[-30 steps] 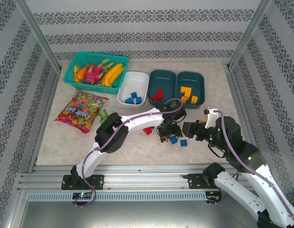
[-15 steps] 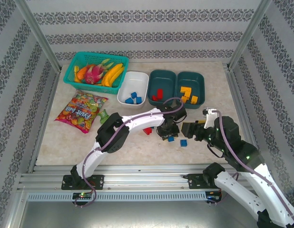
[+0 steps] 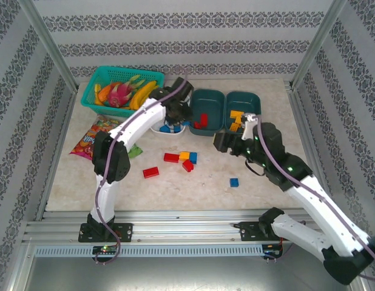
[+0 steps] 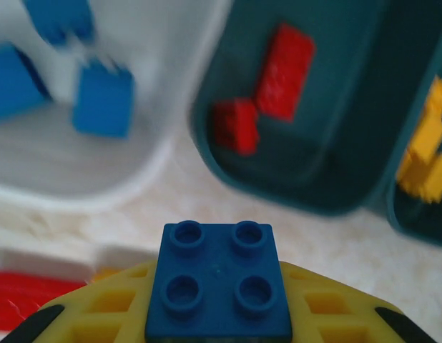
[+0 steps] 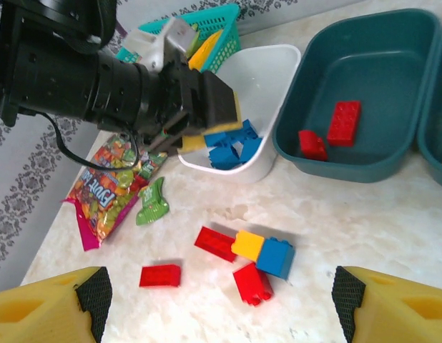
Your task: Sort the legos into containers by color
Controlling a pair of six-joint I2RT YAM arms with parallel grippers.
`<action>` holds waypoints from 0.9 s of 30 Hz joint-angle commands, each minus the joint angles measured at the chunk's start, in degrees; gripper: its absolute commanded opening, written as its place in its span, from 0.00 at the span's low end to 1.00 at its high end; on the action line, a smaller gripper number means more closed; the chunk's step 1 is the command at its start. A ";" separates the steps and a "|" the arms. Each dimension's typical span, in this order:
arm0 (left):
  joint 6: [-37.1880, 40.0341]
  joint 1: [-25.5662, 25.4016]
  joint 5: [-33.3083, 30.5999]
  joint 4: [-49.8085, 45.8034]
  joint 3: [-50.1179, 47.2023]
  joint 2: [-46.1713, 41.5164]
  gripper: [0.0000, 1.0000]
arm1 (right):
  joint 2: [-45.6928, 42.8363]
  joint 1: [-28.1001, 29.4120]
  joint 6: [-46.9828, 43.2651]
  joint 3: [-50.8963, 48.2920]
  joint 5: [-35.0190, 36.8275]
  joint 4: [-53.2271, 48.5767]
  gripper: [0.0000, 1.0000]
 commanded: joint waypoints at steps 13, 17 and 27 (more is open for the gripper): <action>12.30 9.98 2.88 1.57 21.38 23.13 0.31 | 13.75 0.28 3.53 7.29 -2.36 8.58 0.83; 13.30 10.17 5.63 3.00 21.43 23.75 0.42 | 15.48 0.31 3.02 7.03 -2.08 7.38 0.83; 11.59 10.25 6.00 2.43 21.81 17.29 0.58 | 24.25 4.74 -3.82 8.23 4.52 -5.22 0.81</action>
